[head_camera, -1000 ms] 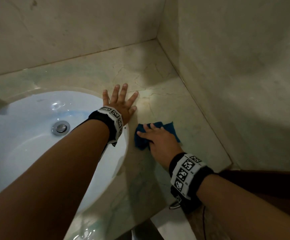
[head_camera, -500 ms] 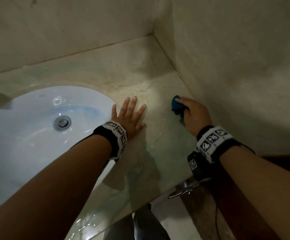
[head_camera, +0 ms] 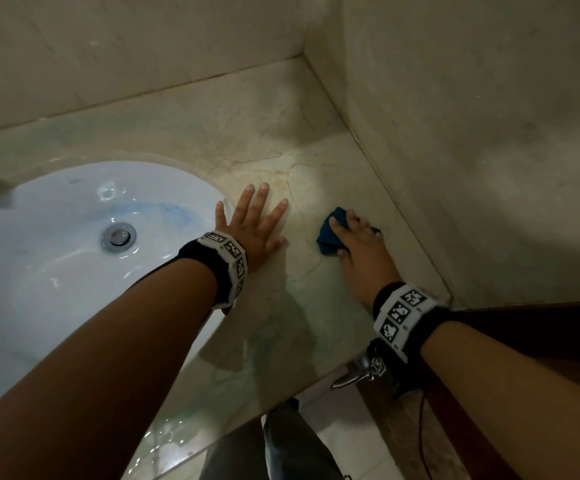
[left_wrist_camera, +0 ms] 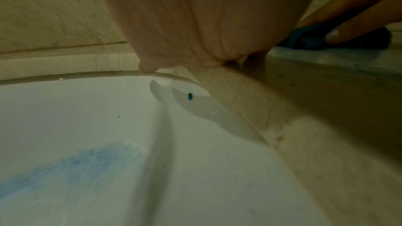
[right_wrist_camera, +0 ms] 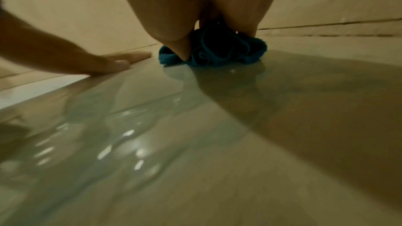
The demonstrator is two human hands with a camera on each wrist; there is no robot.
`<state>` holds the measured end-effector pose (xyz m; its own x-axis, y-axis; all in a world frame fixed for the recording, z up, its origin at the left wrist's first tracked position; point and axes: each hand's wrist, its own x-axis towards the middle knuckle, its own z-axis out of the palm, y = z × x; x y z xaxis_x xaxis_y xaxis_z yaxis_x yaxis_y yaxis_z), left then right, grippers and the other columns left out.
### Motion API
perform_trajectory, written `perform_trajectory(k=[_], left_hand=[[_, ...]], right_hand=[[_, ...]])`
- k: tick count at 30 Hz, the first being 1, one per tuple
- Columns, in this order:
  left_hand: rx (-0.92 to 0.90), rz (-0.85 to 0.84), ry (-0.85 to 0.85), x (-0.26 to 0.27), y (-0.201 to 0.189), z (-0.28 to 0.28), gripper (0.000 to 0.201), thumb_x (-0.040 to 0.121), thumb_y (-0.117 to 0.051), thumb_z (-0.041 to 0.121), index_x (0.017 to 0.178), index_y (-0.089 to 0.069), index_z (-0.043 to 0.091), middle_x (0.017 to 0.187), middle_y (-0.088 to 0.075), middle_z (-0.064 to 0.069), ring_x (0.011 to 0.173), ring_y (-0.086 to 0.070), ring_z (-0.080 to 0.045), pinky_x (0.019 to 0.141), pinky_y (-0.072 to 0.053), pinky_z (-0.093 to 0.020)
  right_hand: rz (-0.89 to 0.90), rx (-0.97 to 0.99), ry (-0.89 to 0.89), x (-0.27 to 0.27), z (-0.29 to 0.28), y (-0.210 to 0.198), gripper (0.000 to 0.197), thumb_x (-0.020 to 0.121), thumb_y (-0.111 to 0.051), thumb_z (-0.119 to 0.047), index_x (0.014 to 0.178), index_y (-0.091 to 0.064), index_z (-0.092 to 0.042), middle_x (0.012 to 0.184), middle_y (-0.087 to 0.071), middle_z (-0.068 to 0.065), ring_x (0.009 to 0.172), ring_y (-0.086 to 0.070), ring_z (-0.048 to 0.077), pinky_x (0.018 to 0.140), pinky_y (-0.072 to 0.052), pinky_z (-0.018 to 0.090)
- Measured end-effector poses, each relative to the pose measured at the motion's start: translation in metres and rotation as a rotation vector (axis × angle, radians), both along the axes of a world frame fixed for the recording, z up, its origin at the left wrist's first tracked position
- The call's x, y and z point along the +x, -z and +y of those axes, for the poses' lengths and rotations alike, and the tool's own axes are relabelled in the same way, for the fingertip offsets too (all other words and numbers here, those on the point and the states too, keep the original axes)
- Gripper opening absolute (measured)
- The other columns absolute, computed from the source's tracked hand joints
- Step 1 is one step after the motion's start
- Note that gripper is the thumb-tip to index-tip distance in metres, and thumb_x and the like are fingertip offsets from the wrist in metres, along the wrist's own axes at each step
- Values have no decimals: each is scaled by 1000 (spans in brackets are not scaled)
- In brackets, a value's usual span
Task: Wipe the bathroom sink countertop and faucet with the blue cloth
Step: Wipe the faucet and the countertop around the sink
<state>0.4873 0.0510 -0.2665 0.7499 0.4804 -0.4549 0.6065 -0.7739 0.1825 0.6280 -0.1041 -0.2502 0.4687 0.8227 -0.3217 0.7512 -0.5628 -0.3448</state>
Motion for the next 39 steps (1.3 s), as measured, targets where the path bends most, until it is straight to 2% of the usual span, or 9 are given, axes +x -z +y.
perform_trajectory(k=[8, 11, 14, 19, 23, 26, 33, 36, 39], left_hand=[[132, -24, 65, -2, 5, 2, 63, 94, -13, 58, 148, 9, 34, 157, 19, -3, 144, 16, -24, 112, 6, -58], [212, -121, 106, -1, 6, 8, 74, 83, 1, 62, 150, -7, 30, 158, -2, -11, 146, 3, -29, 112, 5, -57], [210, -114, 100, 3, 10, 10, 64, 93, -9, 57, 150, 2, 30, 158, 9, -11, 145, 9, -30, 113, 6, -52], [192, -70, 98, 7, 8, 11, 62, 97, -17, 52, 149, 10, 31, 156, 20, -9, 144, 15, -29, 114, 7, -51], [162, -43, 91, 9, 6, 13, 62, 97, -18, 52, 148, 10, 33, 156, 22, -7, 144, 17, -27, 114, 7, -51], [163, -46, 82, 9, 6, 13, 61, 97, -19, 52, 148, 10, 34, 156, 22, -5, 144, 17, -26, 114, 8, -51], [210, -48, 73, 8, 5, 10, 59, 98, -21, 47, 148, 8, 34, 156, 19, -5, 145, 15, -25, 114, 6, -49], [202, -39, 80, 9, 4, 11, 59, 98, -20, 47, 148, 9, 34, 156, 20, -4, 145, 15, -25, 114, 5, -50], [179, -43, 73, 9, 4, 11, 58, 98, -20, 47, 148, 8, 35, 156, 20, -4, 145, 15, -24, 114, 6, -50]], right_hand=[[82, 9, -243, -45, -3, -12, 54, 91, -44, -5, 140, -39, -27, 155, -19, 1, 143, -17, 23, 117, -10, 34], [276, 206, -54, -35, -2, -20, 49, 87, -45, 6, 128, -56, -18, 145, -41, 5, 134, -37, 16, 110, -15, 11], [261, 384, 135, -11, 7, -23, 45, 86, -46, 10, 124, -59, -10, 134, -52, 10, 121, -46, 12, 102, -22, 6], [120, 217, 317, 38, 40, -14, 44, 95, -40, -2, 139, -41, -10, 142, -44, 11, 128, -44, 25, 107, -29, 22], [19, -43, 96, 43, 66, 3, 58, 93, -38, 2, 147, -21, -13, 156, -11, 14, 142, -16, 31, 117, -13, 35], [5, -62, -11, 19, 71, 3, 62, 93, -38, 0, 149, -14, -16, 157, 2, 11, 145, -2, 29, 119, -6, 34], [-42, 8, -320, -21, 29, -5, 57, 94, -38, -8, 146, -23, -25, 157, -9, 1, 145, -9, 23, 119, -12, 34], [-92, 85, -328, -12, 12, -8, 50, 90, -46, -11, 135, -46, -32, 149, -36, -5, 122, -39, 30, 102, -36, 43], [-115, 96, -239, 5, 14, -6, 50, 84, -52, -5, 128, -55, -30, 142, -46, 1, 105, -47, 33, 92, -43, 44]])
